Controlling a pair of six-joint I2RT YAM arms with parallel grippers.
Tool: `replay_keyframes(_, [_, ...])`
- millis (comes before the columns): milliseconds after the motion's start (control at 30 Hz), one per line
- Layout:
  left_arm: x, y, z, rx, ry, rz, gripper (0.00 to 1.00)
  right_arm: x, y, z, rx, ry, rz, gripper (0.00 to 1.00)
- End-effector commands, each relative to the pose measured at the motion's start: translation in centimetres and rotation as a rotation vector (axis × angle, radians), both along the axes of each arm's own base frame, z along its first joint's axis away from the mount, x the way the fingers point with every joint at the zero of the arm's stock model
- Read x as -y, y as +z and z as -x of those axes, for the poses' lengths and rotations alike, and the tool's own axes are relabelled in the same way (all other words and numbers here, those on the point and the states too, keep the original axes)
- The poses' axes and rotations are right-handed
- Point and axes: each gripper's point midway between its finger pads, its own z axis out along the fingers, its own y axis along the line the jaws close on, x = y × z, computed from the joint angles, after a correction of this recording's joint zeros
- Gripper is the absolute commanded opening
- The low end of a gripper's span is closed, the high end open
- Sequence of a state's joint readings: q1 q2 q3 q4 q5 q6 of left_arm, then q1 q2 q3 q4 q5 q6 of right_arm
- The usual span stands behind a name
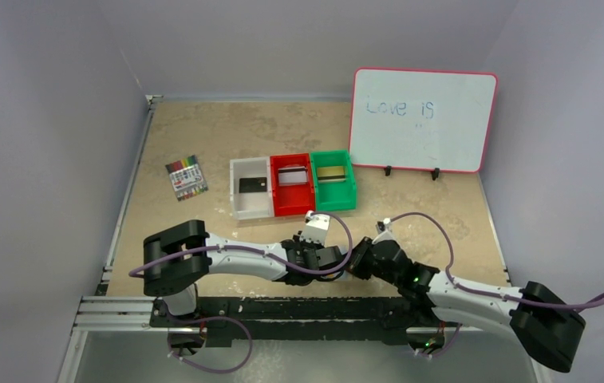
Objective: Take the credit cards out of the card holder
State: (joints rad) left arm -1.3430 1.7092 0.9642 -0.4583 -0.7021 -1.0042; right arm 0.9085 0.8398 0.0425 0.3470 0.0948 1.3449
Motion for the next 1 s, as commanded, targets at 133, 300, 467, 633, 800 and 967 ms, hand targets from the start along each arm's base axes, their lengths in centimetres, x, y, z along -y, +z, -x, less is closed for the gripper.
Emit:
replay_keyframes(133, [0.4,-0.5,0.6,-0.031,-0.038,-0.018,0.21,-0.6,1.4,-0.6,0.033,-0.020,-0.079,0.25])
replay_keyframes(300, [0.5,-0.4,0.7,-0.032,-0.044,-0.015,0.21,-1.0,1.4,-0.7,0.000,-0.036,-0.111,0.29])
replay_keyframes(467, [0.6,-0.3,0.7,-0.032,-0.046,-0.011,0.21,-0.7,0.2,-0.5,-0.039,-0.054,-0.099,0.28])
replay_keyframes(633, [0.7,-0.3,0.7,-0.033,-0.046,-0.008,0.20,-1.2,0.5,-0.6,-0.029,-0.040,-0.133,0.27])
replay_keyframes(800, [0.6,-0.3,0.7,-0.030,-0.045,-0.011,0.20,-1.5,0.7,-0.8,-0.022,-0.033,-0.135,0.27])
replay_keyframes(967, [0.6,-0.2,0.7,-0.027,-0.044,-0.011,0.20,-1.6,-0.1,-0.9,-0.035,-0.023,-0.086,0.24])
